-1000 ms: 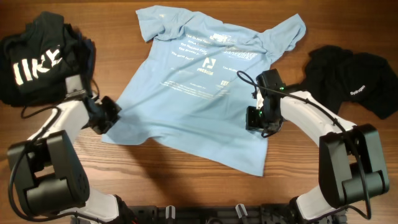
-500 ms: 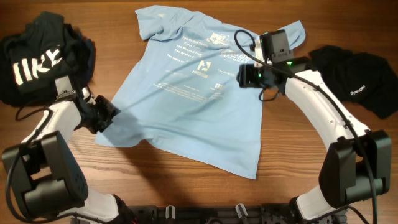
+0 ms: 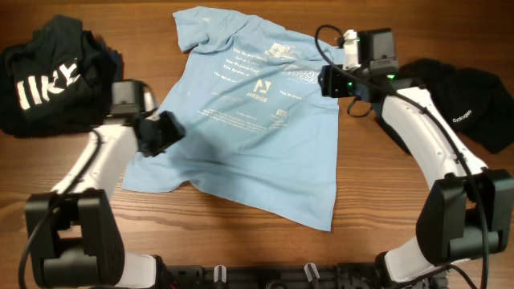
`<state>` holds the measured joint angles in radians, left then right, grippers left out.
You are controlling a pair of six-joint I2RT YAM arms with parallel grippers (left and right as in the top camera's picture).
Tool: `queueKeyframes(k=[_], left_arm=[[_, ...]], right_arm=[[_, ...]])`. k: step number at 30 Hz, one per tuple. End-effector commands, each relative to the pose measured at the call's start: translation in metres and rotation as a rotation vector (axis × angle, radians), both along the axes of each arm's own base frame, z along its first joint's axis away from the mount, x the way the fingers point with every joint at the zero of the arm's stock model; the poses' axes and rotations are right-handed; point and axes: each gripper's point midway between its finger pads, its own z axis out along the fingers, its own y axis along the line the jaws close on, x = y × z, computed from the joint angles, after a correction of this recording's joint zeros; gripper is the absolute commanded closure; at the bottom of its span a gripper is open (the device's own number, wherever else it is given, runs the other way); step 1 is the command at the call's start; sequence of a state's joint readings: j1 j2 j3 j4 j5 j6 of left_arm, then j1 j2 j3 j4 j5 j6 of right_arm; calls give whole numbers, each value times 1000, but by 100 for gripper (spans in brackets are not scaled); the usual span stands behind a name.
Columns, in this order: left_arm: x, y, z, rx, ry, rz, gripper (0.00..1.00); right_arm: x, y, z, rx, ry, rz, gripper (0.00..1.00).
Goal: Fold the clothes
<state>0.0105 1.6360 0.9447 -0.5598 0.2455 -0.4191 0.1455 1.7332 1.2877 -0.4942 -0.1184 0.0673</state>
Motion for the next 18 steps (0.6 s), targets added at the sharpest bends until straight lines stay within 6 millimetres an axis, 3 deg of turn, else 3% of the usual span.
queueKeyframes(k=[1,3,5,9,13,18], left_arm=[[11,-46,15,-14,-87,-126,51],[12,-74,20,-35,-127,-196,60],[11,-101,23,-42,-163,-265,64],[0,-138,26,-62,-173,-333,77],[-32,-176,24,-111,-123,-458,92],[-73,-209,21,-146,-50,-585,96]], right_arm=[[13,-14,-1,-46,-33,14,27],[16,-19,-5,-46,-31,3,28],[16,-20,-9,-43,-20,-5,28],[13,-21,-11,-35,-1,-19,28],[10,-21,-13,-36,11,-19,28],[5,-21,-16,-38,38,-20,28]])
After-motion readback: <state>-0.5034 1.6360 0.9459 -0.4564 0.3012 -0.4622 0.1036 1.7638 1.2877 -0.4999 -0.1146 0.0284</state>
